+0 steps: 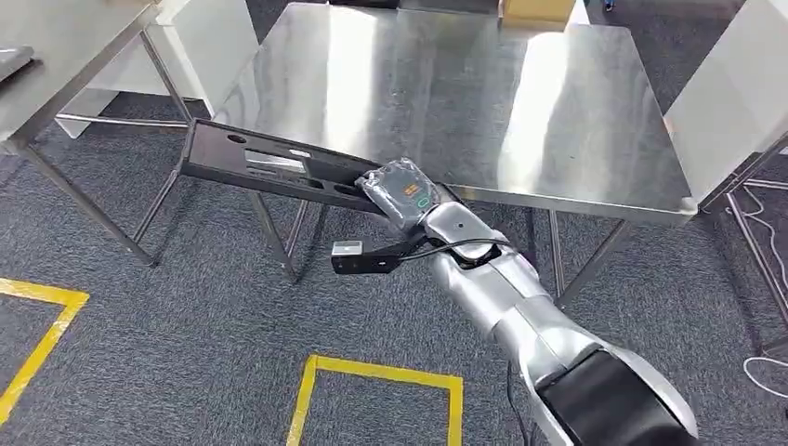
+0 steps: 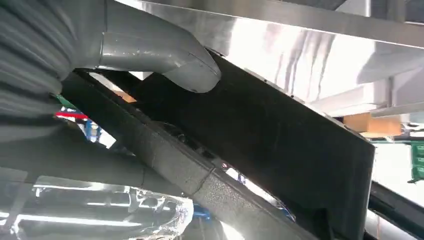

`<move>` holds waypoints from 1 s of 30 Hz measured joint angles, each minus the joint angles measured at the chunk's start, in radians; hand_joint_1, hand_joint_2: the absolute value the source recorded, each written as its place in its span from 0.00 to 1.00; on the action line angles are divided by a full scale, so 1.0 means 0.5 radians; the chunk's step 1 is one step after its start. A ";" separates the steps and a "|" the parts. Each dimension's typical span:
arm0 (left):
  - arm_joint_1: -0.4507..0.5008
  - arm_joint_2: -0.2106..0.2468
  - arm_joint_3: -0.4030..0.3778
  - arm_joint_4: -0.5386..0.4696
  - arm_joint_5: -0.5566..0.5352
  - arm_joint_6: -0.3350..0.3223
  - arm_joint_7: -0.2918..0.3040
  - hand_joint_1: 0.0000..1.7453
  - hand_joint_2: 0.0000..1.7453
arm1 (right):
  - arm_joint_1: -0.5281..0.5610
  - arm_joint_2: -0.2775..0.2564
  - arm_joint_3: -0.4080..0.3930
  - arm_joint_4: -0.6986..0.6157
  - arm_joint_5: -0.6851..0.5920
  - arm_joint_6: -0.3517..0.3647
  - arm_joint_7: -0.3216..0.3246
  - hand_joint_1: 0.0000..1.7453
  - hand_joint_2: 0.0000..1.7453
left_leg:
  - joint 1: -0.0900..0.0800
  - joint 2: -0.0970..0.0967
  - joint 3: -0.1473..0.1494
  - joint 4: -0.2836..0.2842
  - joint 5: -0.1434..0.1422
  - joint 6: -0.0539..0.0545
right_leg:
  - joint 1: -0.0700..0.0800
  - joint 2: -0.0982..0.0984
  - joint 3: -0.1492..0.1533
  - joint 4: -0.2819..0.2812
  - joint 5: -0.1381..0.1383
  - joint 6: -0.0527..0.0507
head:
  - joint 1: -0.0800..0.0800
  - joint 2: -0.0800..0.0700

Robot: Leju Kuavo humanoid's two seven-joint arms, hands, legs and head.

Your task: Take the parts from the cabinet and place them on the table.

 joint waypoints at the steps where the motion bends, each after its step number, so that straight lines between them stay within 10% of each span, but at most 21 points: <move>1: 0.000 -0.001 0.000 0.001 0.000 0.000 0.001 0.00 1.00 | -0.002 0.000 0.002 0.000 0.001 -0.001 0.002 1.00 1.00 | 0.000 0.002 0.001 -0.003 0.003 -0.004 | 0.005 0.001 -0.001 0.001 0.003 -0.007 | 0.000 0.000; 16: -0.002 -0.002 0.002 0.001 -0.013 -0.053 -0.005 0.00 1.00 | -0.003 -0.003 0.016 0.001 0.018 -0.001 0.018 1.00 1.00 | 0.005 0.002 0.013 -0.025 0.012 -0.042 | 0.013 0.002 -0.003 0.003 0.002 -0.013 | 0.001 0.000; 20: -0.002 0.004 0.002 0.000 -0.034 -0.079 -0.012 0.00 1.00 | -0.015 -0.005 0.013 -0.002 0.018 -0.005 0.034 1.00 1.00 | 0.009 0.005 0.057 -0.095 0.037 0.005 | 0.024 0.001 0.018 -0.048 0.014 0.009 | 0.002 0.000; 24: -0.004 0.002 0.002 0.001 -0.040 -0.079 -0.013 0.00 1.00 | -0.030 -0.027 0.012 -0.001 0.018 -0.021 0.040 1.00 1.00 | 0.025 0.018 0.092 -0.152 0.065 0.019 | -0.005 0.001 -0.185 0.388 -0.180 -0.006 | 0.007 0.000; 27: -0.002 0.002 0.002 0.001 -0.042 -0.079 -0.010 0.00 1.00 | -0.010 -0.051 0.012 0.005 0.021 -0.021 0.040 1.00 1.00 | 0.034 0.015 0.085 -0.146 0.061 0.003 | -0.035 0.000 -0.230 0.461 -0.174 0.049 | 0.007 0.000; 30: -0.001 0.000 0.002 0.001 -0.043 -0.079 -0.008 0.00 1.00 | -0.014 -0.053 0.012 0.005 0.021 -0.021 0.043 1.00 1.00 | 0.058 0.017 0.063 -0.080 0.027 -0.060 | -0.077 -0.003 0.011 -0.027 0.001 0.132 | 0.009 0.000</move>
